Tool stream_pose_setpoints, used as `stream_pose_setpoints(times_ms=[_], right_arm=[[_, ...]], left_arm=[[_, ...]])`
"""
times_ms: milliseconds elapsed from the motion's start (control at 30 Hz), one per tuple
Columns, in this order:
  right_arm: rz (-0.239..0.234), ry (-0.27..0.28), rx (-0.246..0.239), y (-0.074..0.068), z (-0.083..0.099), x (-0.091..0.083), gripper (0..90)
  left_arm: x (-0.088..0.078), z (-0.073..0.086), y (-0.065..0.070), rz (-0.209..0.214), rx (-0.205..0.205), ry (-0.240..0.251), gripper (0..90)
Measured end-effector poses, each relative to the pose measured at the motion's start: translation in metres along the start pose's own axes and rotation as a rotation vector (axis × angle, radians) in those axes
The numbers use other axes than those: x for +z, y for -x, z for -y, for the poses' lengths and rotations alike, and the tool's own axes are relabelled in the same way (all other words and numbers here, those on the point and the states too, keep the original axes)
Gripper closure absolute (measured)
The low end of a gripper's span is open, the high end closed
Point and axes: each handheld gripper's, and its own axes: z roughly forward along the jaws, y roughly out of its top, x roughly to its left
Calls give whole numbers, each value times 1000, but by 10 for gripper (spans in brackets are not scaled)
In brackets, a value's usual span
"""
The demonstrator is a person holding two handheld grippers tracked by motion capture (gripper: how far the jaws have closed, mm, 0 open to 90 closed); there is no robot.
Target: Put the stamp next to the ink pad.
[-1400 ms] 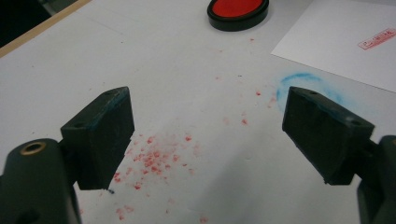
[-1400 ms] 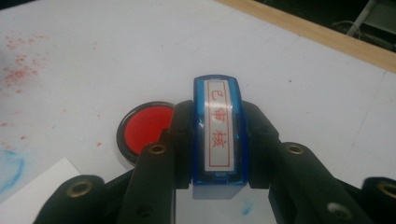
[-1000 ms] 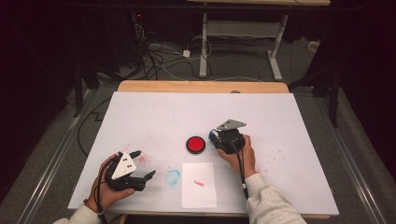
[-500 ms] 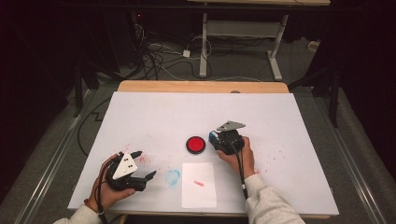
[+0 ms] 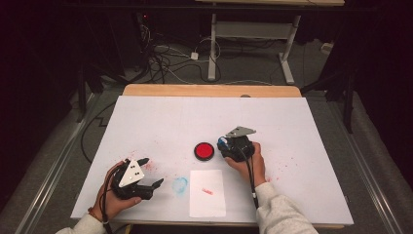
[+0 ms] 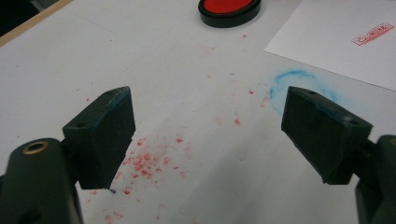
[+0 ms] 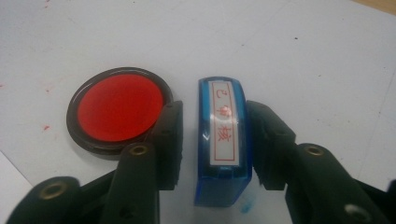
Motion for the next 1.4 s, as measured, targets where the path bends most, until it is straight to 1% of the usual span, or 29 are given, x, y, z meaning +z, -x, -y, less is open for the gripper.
stream_pose_setpoints(times_ms=[133, 200, 267, 333, 367, 400, 433, 500, 533, 633, 733, 800, 867, 900, 933, 1100, 1200, 1333, 1400], right_arm=[[8, 18, 3, 1, -1, -4, 531], [-3, 44, 8, 1, -2, -7, 517], [-4, 46, -6, 0, -4, -9, 481], [3, 66, -10, -1, -7, -12, 466], [8, 74, -10, -1, -8, -14, 449], [13, 82, -19, -1, -9, -16, 431], [14, 84, -12, -2, -10, -18, 421], [24, 102, -32, -2, -12, -22, 392], [22, 109, -41, -1, -13, -23, 380], [33, 110, -71, -3, -16, -28, 344], [35, 128, -67, -3, -17, -32, 316], [41, 137, -73, -2, -17, -34, 296], [36, 145, -70, -2, -18, -37, 271], [45, 147, -74, -2, -18, -38, 257], [48, 149, -74, -3, -19, -39, 255], [27, 160, -92, -3, -20, -44, 255], [33, 169, -114, -5, -20, -48, 261], [44, 179, -125, -6, -21, -54, 257], [41, 183, -129, -6, -21, -57, 252]], left_arm=[[0, 0, 0, 1, -1, 0, 173], [0, 0, 1, 8, -10, -5, 173], [1, 0, 1, 10, -10, -6, 173], [1, 0, 1, 10, -11, -7, 173], [1, 0, 0, 4, -2, -2, 173], [1, 0, 0, 4, -1, -2, 173], [1, 0, 0, 5, -1, -2, 173], [1, 0, 0, 5, -2, -4, 173], [1, 0, 1, 11, -10, -9, 173], [1, 0, 1, 13, -10, -9, 173], [2, 0, 1, 13, -10, -9, 173], [2, 0, 1, 13, -10, -10, 173], [2, 0, 1, 14, -10, -12, 173], [2, 0, 1, 15, -9, -14, 173], [2, 0, 2, 14, -9, -15, 173], [2, 0, 1, 16, -8, -15, 173], [2, 0, 1, 16, -9, -15, 173], [2, 0, 2, 15, -8, -15, 173], [2, 0, 1, 15, -8, -15, 173]])
